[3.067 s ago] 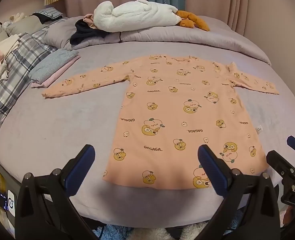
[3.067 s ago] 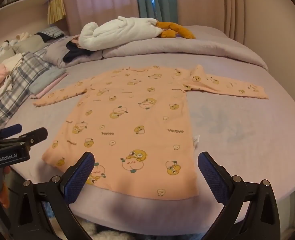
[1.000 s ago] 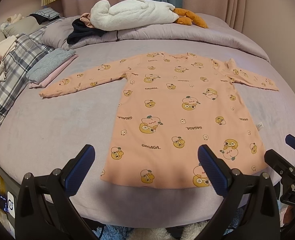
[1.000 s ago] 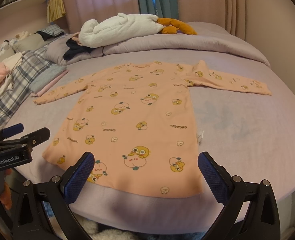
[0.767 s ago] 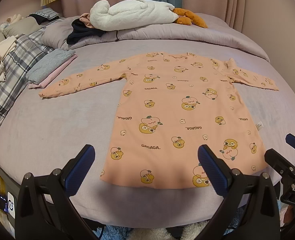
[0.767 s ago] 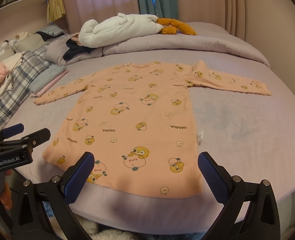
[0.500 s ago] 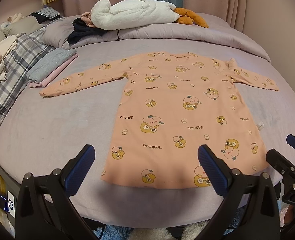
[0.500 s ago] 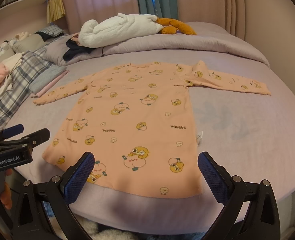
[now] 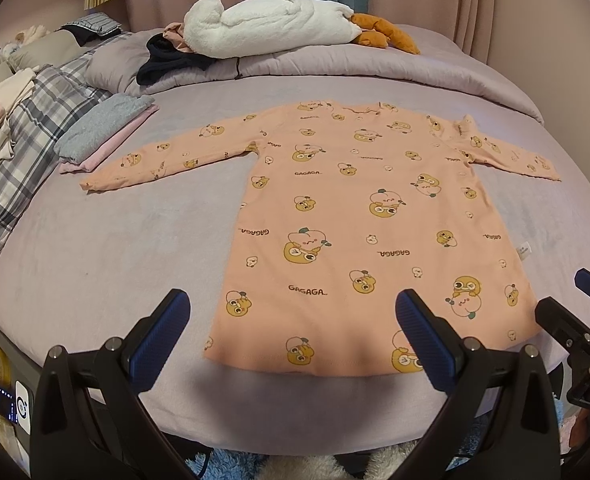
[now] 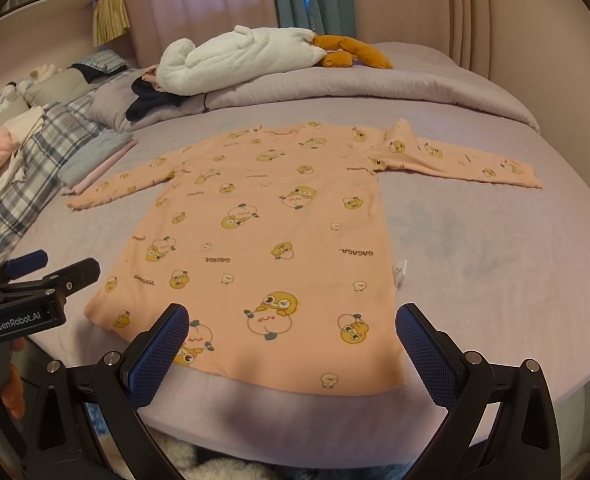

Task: Fold small clothes

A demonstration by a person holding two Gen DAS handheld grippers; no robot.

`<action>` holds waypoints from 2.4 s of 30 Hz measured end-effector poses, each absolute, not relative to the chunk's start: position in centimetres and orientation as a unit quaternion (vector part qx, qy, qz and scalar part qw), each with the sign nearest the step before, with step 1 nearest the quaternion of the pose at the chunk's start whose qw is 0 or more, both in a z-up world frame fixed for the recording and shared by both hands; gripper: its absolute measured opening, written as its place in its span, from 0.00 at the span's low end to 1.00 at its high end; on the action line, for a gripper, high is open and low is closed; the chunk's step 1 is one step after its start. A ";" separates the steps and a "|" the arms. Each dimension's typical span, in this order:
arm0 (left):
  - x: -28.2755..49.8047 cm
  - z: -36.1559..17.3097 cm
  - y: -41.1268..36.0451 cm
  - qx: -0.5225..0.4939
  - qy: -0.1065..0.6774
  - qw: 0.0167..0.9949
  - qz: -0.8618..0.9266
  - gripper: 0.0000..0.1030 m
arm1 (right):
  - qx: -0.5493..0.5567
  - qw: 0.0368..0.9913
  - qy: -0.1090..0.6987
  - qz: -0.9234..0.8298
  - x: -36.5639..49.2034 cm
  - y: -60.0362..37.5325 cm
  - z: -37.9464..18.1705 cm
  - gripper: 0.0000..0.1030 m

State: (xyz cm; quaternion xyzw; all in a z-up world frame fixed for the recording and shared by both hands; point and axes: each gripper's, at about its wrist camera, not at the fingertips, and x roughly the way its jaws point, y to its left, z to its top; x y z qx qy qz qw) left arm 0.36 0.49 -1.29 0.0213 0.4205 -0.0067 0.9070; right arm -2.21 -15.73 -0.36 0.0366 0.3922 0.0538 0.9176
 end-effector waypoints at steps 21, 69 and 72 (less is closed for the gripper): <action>2.5 -3.7 0.2 0.004 0.455 0.890 -0.024 1.00 | 0.077 0.908 0.408 0.060 -1.1 -17.6 -1.7 0.99; 17.5 -5.9 1.0 -0.175 0.498 0.847 -0.067 1.00 | 0.426 0.827 0.336 -0.144 17.9 -50.9 -8.9 0.12; 17.3 -5.8 1.1 -0.174 0.497 0.848 -0.066 1.00 | 0.410 0.832 0.343 -0.148 17.6 -51.1 -8.6 0.06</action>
